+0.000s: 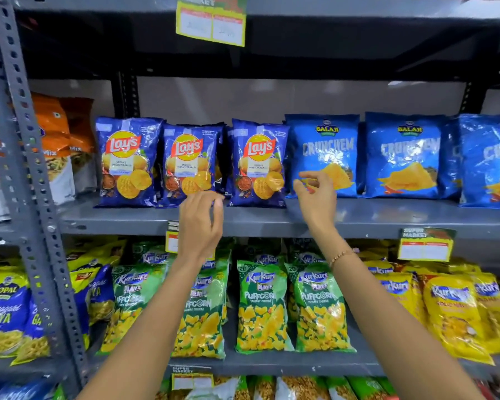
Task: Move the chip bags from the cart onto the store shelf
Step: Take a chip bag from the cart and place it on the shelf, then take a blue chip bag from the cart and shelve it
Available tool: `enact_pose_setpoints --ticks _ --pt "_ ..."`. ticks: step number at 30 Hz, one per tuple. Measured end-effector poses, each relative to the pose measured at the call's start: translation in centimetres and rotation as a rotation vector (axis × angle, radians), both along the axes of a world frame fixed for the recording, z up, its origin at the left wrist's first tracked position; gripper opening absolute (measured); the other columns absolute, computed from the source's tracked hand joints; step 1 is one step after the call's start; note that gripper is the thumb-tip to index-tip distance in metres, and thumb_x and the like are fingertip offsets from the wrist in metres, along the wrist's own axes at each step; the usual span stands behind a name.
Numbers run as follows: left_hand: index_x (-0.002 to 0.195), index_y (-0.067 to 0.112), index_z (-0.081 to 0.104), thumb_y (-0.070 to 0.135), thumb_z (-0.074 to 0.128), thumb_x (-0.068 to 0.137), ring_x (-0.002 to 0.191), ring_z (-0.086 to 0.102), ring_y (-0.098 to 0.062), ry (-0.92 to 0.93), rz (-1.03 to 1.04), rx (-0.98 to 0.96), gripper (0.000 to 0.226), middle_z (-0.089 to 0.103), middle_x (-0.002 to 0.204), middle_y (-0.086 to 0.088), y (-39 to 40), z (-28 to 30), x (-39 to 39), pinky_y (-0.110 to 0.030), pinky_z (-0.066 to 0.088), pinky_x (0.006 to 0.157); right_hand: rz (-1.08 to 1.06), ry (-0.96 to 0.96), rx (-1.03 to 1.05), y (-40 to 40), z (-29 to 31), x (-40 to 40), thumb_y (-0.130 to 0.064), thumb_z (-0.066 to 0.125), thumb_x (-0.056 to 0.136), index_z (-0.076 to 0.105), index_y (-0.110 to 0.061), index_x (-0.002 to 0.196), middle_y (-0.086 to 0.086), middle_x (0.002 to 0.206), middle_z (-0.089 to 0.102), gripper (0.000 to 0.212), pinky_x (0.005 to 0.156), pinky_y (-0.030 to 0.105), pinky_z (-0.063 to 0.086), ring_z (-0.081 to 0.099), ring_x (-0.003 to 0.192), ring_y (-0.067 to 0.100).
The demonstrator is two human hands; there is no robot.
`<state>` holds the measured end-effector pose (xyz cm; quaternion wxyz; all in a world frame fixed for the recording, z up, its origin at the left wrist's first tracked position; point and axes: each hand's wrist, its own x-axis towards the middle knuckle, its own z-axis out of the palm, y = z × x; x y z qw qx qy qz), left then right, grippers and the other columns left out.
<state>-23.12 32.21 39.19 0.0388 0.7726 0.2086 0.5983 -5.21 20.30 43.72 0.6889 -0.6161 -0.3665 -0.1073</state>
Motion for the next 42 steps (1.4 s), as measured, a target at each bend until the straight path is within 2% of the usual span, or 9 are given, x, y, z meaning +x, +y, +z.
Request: enact_pose_setpoints --ticks 9,17,21,24,27,31,36,39,42 --pt "0.091 0.009 0.067 0.011 0.047 0.095 0.083 0.060 -0.009 -0.032 -0.601 -0.186 0.020 0.064 0.088 0.007 -16.0 -4.1 13.7 -0.010 0.041 0.077 -0.213 0.182 0.148 -15.9 -11.1 2.4 -0.007 0.056 0.088 0.056 -0.030 0.088 -0.012 0.081 0.059 0.022 0.067 0.016 0.045 0.054 0.071 -0.003" --pt "0.087 0.005 0.066 0.024 0.046 0.094 0.067 0.058 0.005 0.555 -0.947 -0.554 0.028 0.065 0.078 0.004 -30.4 -18.0 24.8 -0.003 0.039 0.061 -0.585 0.498 -0.047 -32.4 -27.6 7.6 -0.011 0.052 0.091 0.058 -0.018 0.093 -0.010 0.084 0.060 0.009 0.068 0.013 0.041 0.055 0.074 -0.002" --pt "0.091 -0.002 0.064 0.017 0.050 0.087 0.070 0.062 -0.014 0.937 -0.960 -0.628 0.024 0.067 0.082 -0.018 -35.1 -24.8 29.6 -0.019 0.043 0.066 -0.686 0.728 -0.173 -39.1 -35.0 10.3 -0.005 0.051 0.091 0.053 -0.020 0.087 -0.007 0.075 0.053 0.015 0.069 0.023 0.039 0.048 0.066 0.001" --pt "0.084 0.006 0.055 0.020 0.049 0.081 0.062 0.052 -0.022 1.219 -0.947 -0.702 0.015 0.050 0.072 -0.011 -37.2 -29.9 33.2 -0.032 0.042 0.064 -0.647 0.947 -0.359 -43.2 -40.9 12.4 -0.006 0.052 0.091 0.054 -0.010 0.096 -0.003 0.075 0.051 0.006 0.068 0.022 0.040 0.047 0.066 0.010" --pt "0.107 -0.009 0.052 0.024 0.051 0.081 0.088 0.058 -0.028 1.432 -0.866 -0.809 0.042 0.057 0.094 -0.029 -38.2 -34.7 35.6 -0.036 0.043 0.076 -0.535 1.135 -0.503 -46.4 -48.4 14.7 -0.019 0.057 0.084 0.058 -0.013 0.085 0.002 0.074 0.052 0.006 0.072 0.036 0.041 0.046 0.071 0.017" --pt "0.110 -0.002 0.052 0.014 0.054 0.091 0.105 0.061 -0.036 1.622 -0.724 -0.807 0.025 0.061 0.115 -0.024 -39.0 -39.3 37.9 -0.040 0.048 0.080 -0.451 1.304 -0.509 -48.7 -57.1 17.1 -0.009 0.067 0.083 0.045 -0.022 0.086 0.001 0.072 0.049 0.025 0.064 0.031 0.039 0.042 0.062 0.010" --pt "0.139 -0.001 0.030 0.009 0.054 0.091 0.126 0.048 -0.027 1.669 -0.710 -0.928 0.054 0.049 0.133 -0.015 -39.8 -43.4 40.9 -0.037 0.041 0.096 -0.377 1.425 -0.345 -48.5 -58.3 19.3 0.016 0.060 0.081 0.036 -0.021 0.085 0.000 0.075 0.057 0.044 0.056 0.011 0.043 0.050 0.051 -0.006" --pt "0.140 0.001 0.028 -0.002 0.052 0.089 0.126 0.046 -0.027 1.789 -0.746 -0.970 0.057 0.044 0.138 -0.010 -39.6 -45.7 43.0 -0.032 0.042 0.093 -0.390 1.381 -0.320 -48.0 -59.7 19.9 0.003 0.064 0.079 0.034 -0.015 0.107 0.005 0.112 0.045 0.045 0.078 0.019 0.048 0.057 0.083 0.005" --pt "0.143 0.006 0.016 -0.005 0.059 0.084 0.131 0.041 -0.031 1.807 -0.752 -0.992 0.073 0.039 0.144 -0.014 -39.5 -47.8 44.9 -0.034 0.041 0.102 -0.365 1.355 -0.338 -47.4 -60.5 20.6 0.004 0.077 0.070 0.036 -0.003 0.126 0.012 0.129 0.048 0.070 0.103 0.049 0.043 0.049 0.118 0.029"
